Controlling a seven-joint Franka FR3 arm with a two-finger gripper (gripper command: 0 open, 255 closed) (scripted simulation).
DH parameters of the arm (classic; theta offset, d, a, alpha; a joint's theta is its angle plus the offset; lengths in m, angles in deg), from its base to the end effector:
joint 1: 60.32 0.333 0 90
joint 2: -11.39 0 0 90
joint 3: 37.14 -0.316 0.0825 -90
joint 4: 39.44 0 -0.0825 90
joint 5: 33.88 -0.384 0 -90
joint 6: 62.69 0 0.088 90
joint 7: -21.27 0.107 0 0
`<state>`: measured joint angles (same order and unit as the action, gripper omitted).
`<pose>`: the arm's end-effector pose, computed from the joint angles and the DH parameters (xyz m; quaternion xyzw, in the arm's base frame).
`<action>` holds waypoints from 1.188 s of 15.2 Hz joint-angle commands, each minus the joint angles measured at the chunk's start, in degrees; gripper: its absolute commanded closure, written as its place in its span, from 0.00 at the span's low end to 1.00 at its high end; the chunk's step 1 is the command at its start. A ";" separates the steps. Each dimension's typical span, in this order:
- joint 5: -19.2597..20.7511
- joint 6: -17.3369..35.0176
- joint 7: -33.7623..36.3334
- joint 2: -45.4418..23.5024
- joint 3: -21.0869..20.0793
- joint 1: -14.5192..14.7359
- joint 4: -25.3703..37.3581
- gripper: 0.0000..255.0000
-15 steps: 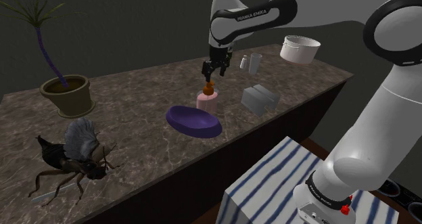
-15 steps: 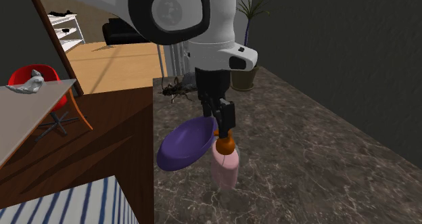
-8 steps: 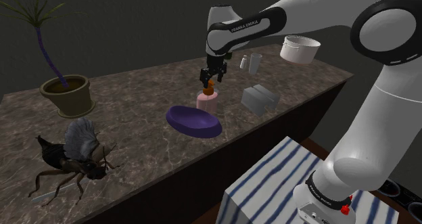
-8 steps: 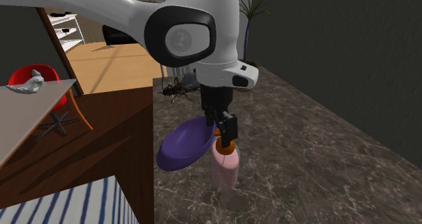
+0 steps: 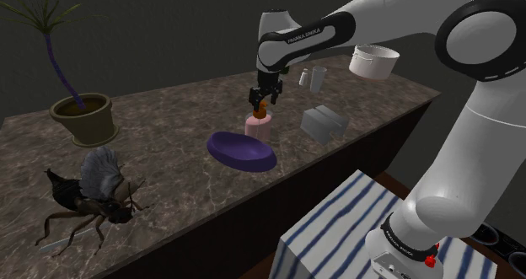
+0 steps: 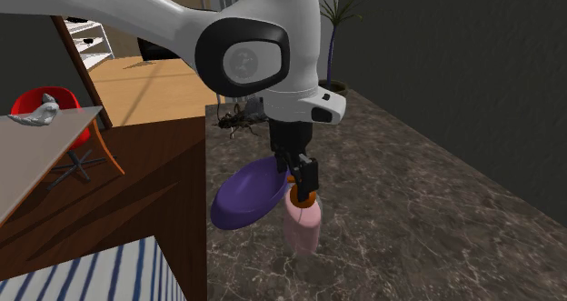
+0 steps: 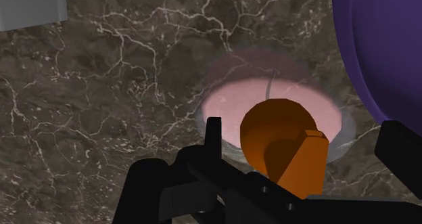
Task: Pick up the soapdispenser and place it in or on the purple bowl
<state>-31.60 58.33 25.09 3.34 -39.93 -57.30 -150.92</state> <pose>0.5887 0.0572 0.4123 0.9995 0.0271 0.0142 0.0126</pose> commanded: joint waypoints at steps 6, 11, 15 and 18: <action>0.00 0.00 0.00 0.00 0.00 0.00 0.00 1.00; -0.03 -0.70 -0.03 0.28 -0.01 0.00 0.42 1.00; -0.14 -3.58 -0.16 1.26 -0.02 0.00 2.33 1.00; -0.21 -5.75 -0.25 1.88 -0.03 -0.01 3.88 1.00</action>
<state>-31.79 53.22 24.87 4.85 -39.96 -57.31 -147.31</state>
